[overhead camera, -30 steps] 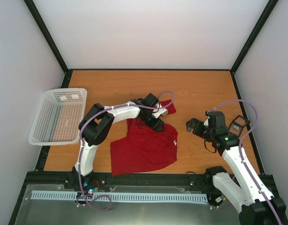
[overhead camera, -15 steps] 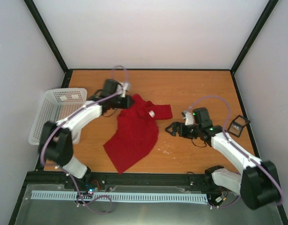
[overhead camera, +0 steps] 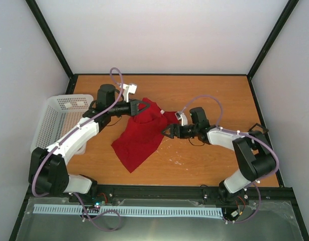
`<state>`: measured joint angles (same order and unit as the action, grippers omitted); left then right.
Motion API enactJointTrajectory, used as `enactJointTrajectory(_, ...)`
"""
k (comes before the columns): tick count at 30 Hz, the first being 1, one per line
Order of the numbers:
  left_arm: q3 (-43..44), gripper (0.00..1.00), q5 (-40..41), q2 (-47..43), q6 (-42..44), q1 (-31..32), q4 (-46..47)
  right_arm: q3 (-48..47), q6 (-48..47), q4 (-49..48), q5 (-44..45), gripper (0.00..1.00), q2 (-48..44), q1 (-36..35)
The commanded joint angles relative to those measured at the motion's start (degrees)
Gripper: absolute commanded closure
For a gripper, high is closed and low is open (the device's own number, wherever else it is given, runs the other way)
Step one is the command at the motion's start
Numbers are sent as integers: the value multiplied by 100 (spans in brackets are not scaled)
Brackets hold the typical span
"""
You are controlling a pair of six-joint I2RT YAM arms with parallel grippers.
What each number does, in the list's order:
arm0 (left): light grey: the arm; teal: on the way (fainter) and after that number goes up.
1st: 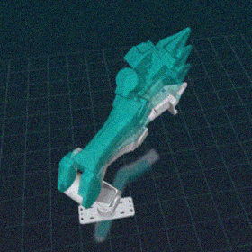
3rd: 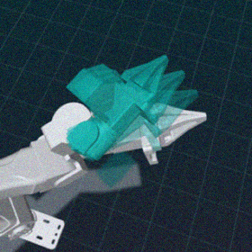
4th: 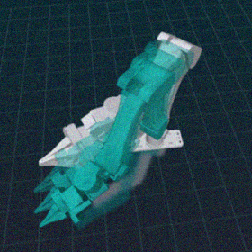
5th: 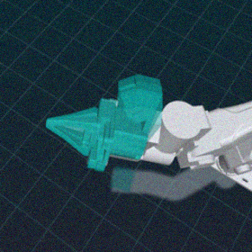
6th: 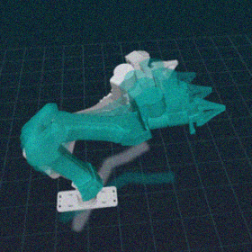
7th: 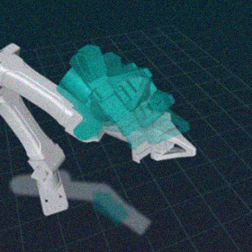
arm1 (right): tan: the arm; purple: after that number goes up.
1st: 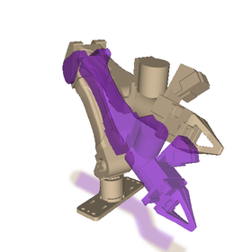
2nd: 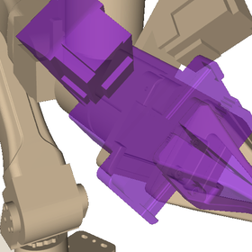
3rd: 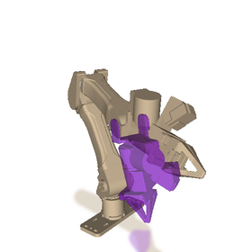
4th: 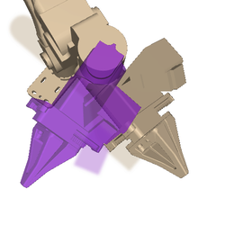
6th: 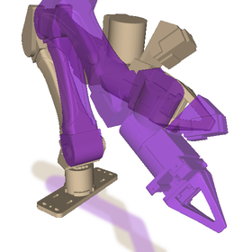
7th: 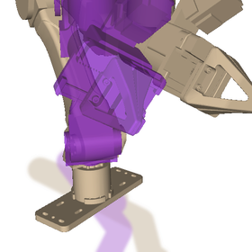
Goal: Pin the brooch onto the clothing
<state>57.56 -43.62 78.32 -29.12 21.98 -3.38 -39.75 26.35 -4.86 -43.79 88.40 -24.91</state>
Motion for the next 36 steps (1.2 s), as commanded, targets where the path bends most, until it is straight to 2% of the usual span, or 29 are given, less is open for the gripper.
enactJointTrajectory(1, 449, 99, -684, -397, 9, 16, 378, -230, 0, -725, -44, 2, 327, -32)
enactJointTrajectory(7, 651, 99, -917, -866, 123, 17, 574, -466, 313, -1564, -531, 4, 526, -104)
enactJointTrajectory(10, 878, 99, -789, -1017, 297, 17, 420, -651, 406, -1609, -576, 18, 322, -120)
enactJointTrajectory(11, 985, 99, -721, -1067, 373, 17, 363, -748, 411, -1488, -512, 26, 163, -120)
enactJointTrajectory(14, 1282, 99, -455, -1222, 628, 17, 192, -1190, 418, -1088, -363, 67, -439, -120)
enactJointTrajectory(16, 1510, 99, -221, -1373, 822, 17, 100, -1683, 201, -452, -231, 95, -862, -101)
enactJointTrajectory(22, 2551, 99, 26, -1815, 1387, 17, -276, -3351, -571, 1119, 287, 97, -2023, -76)
enactJointTrajectory(26, 3000, 92, 6, -2256, 1548, 15, -239, -4565, -1175, 2502, 826, 97, -2437, -76)
enactJointTrajectory(29, 2812, 87, -15, -2685, 1428, 14, 127, -5250, -1329, 3262, 1015, 97, -2680, -76)
enactJointTrajectory(32, 2332, 87, 84, -2972, 1217, 11, 577, -5330, -1228, 3366, 1404, 97, -2969, -75)
enactJointTrajectory(34, 1976, 88, 492, -3014, 1106, 14, 688, -5224, -1214, 3344, 2075, 97, -3108, -75)
enactJointTrajectory(35, 1738, 89, 797, -2978, 1029, 17, 671, -5174, -1233, 3401, 2767, 97, -3129, -76)
enactJointTrajectory(36, 1579, 94, 1211, -2917, 864, 17, 583, -5118, -1284, 3507, 3301, 97, -3118, -76)
